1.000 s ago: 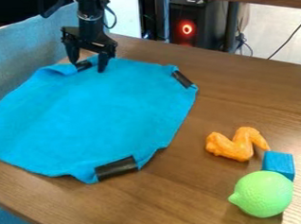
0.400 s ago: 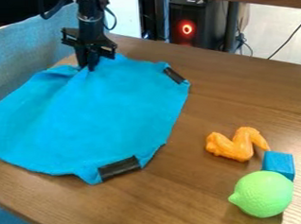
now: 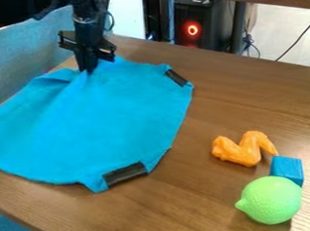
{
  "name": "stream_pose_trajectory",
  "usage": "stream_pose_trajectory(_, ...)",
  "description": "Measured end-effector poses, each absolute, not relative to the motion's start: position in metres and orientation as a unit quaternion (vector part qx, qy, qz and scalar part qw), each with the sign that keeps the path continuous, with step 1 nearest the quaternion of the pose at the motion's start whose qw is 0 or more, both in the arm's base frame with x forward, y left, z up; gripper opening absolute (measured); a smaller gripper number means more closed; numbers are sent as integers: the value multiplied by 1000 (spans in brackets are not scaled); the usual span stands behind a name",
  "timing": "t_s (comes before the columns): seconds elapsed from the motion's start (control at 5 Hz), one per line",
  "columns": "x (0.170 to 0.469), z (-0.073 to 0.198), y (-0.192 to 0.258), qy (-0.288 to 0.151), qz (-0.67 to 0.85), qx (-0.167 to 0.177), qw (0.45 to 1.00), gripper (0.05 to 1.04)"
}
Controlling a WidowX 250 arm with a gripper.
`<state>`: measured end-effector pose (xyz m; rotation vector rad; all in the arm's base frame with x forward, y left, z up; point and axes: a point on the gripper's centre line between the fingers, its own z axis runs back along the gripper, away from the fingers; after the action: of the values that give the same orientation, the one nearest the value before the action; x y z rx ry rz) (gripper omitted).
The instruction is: Fold the cloth from top left to bottom right
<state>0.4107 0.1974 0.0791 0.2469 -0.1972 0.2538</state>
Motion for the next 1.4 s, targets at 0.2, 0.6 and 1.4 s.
stream_pose_trajectory(0.2, 393, 98, 180, -131, 102, 107, 980, 56)
stream_pose_trajectory(0.6, 339, 119, 123, -199, 6, 106, 974, 56)
stream_pose_trajectory(1.4, 226, 129, 40, -250, -118, 116, 954, 55)
